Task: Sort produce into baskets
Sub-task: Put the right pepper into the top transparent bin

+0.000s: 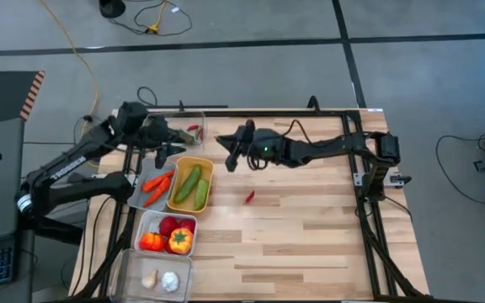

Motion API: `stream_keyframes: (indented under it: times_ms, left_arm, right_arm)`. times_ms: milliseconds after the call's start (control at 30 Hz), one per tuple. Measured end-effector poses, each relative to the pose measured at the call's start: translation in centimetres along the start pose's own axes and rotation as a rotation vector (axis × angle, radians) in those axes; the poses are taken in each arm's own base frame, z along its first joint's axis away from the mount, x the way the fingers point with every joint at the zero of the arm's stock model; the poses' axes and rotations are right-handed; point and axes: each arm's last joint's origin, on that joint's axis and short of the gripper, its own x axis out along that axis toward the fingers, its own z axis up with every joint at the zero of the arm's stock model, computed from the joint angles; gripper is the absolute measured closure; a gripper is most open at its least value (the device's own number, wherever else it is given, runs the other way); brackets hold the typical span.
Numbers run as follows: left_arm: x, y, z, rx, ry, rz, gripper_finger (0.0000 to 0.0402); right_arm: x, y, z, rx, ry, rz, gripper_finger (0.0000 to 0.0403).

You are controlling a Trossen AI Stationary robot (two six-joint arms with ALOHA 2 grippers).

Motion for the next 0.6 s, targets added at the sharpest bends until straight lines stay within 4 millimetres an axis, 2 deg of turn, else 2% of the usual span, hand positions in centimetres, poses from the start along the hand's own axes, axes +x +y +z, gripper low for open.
stream_keyframes:
  times_ms: [300, 467, 600]
  left_arm:
    - [2.5, 0.1, -4.3, -0.004, -0.202, -0.037, 0.0244]
    - [3.7, -0.4, -5.4, 0.040, -0.307, -0.083, 0.0244]
    - [4.2, -1.0, -6.1, 0.107, -0.374, -0.082, 0.0244]
  right_arm:
    - [0.5, -2.4, 1.4, 0.031, -0.113, -0.028, 0.0332]
    - [0.6, -3.0, 2.1, 0.048, -0.195, -0.031, 0.0332]
    - [2.1, -2.9, 1.9, 0.052, -0.240, 0.017, 0.0332]
